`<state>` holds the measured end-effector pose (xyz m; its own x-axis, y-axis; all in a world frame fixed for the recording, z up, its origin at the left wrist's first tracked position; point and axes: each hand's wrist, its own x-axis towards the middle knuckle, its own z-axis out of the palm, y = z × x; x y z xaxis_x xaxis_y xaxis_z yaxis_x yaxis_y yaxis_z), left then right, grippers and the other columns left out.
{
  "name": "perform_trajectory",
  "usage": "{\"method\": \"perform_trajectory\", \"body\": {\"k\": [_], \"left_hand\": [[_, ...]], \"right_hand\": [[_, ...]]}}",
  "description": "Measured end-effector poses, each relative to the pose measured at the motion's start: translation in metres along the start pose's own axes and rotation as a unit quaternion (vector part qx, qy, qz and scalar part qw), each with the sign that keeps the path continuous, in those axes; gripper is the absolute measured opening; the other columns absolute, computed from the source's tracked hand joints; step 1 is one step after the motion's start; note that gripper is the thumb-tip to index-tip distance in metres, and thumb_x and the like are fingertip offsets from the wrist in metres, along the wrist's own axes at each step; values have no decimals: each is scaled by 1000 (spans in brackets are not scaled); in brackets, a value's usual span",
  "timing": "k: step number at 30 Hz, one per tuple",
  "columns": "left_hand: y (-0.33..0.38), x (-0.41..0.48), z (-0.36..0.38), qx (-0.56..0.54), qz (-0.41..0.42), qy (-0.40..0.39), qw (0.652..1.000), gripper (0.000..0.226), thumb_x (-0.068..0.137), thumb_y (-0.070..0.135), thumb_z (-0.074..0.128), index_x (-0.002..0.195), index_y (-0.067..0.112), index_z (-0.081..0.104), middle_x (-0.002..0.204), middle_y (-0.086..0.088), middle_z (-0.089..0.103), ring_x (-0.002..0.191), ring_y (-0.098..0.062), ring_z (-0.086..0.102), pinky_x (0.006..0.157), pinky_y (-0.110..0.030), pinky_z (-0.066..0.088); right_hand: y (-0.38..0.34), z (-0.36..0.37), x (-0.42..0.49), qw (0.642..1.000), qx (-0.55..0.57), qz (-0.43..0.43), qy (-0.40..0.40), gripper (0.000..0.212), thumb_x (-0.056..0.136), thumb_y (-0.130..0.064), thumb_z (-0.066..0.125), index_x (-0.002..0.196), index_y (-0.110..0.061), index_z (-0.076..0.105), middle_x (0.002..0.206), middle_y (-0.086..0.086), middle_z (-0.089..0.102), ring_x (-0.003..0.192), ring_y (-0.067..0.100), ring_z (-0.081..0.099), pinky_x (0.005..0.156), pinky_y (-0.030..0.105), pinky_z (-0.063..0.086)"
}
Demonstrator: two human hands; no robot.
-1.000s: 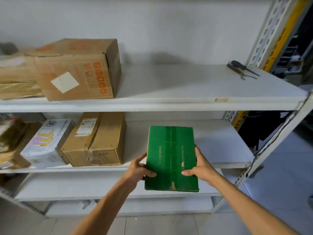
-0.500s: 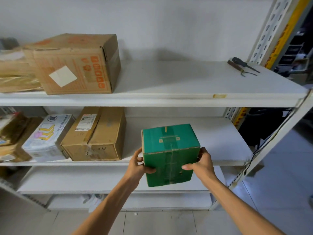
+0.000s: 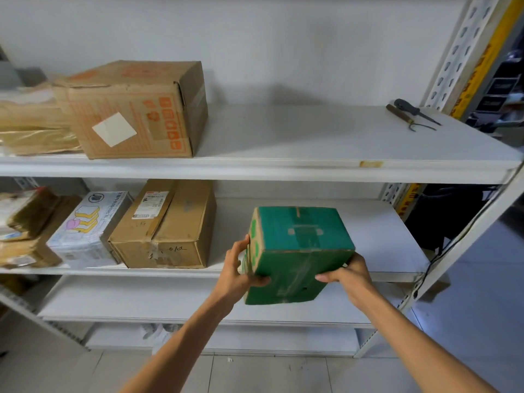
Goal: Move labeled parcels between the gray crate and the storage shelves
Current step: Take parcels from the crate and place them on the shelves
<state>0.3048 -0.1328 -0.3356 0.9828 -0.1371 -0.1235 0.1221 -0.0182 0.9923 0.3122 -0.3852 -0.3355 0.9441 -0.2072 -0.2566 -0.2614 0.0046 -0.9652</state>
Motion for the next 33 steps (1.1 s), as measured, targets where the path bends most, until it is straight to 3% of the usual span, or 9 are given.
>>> {"method": "perform_trajectory", "body": {"k": [3,5,11,15,19,22,26,30,33], "left_hand": [[2,0,2,120,40,16,992,94,47,37,87,126,59,41,126,8,30,125,-21,29,105,-38,36],[6,0,3,130,59,-18,990,105,40,48,86,132,60,38,129,8,30,125,-20,33,109,-41,33],[12,-6,6,113,16,-54,992,110,48,42,88,143,44,34,128,6,39,118,-13,47,93,-33,44],[-2,-4,-4,-53,-56,-8,997,85,56,48,81,134,41,49,137,-5,44,114,-26,59,79,-42,57],[-8,-5,-17,-233,-130,-13,964,54,82,36,63,131,15,51,129,-24,57,105,-38,65,76,-47,58],[-2,-8,-21,-263,-126,-19,956,55,82,33,50,129,4,50,121,-26,61,89,-35,70,62,-38,59],[6,-7,-23,-235,-129,-27,963,45,91,33,43,119,2,56,101,-21,71,82,-33,71,63,-35,58],[2,-9,-30,-256,-164,-30,952,45,98,37,36,109,0,59,86,-19,72,68,-31,70,58,-33,57],[-7,-9,-39,-292,-159,-23,943,47,95,42,39,111,3,61,91,-21,71,71,-33,69,61,-37,58]], "right_hand": [[-3,-14,5,994,67,52,-65,41,70,26,64,102,1,60,111,16,68,100,31,65,77,43,57],[-1,-20,8,987,106,82,-90,32,79,23,56,102,2,59,113,19,66,96,33,65,72,43,57],[6,-21,9,987,104,116,-41,38,86,2,62,123,3,52,114,18,65,99,35,62,82,44,50],[-10,-8,-6,997,28,62,-44,52,69,-7,79,114,-13,55,107,14,68,97,31,64,85,42,49],[-25,2,-19,996,5,5,-88,68,52,-29,85,116,-28,62,115,5,66,107,25,61,95,48,47],[-31,2,-24,994,28,-29,-106,66,57,-24,85,119,-30,63,122,0,64,110,23,61,87,42,50],[-30,0,-27,989,30,-42,-137,66,64,-26,72,128,-33,59,124,-9,66,117,21,58,99,47,44],[-27,-2,-32,988,40,-56,-135,48,64,-24,55,111,-24,66,111,-4,71,113,25,59,91,39,46],[-28,0,-34,986,19,-79,-145,54,58,-13,55,108,-25,69,111,0,68,110,20,58,82,30,47]]}}
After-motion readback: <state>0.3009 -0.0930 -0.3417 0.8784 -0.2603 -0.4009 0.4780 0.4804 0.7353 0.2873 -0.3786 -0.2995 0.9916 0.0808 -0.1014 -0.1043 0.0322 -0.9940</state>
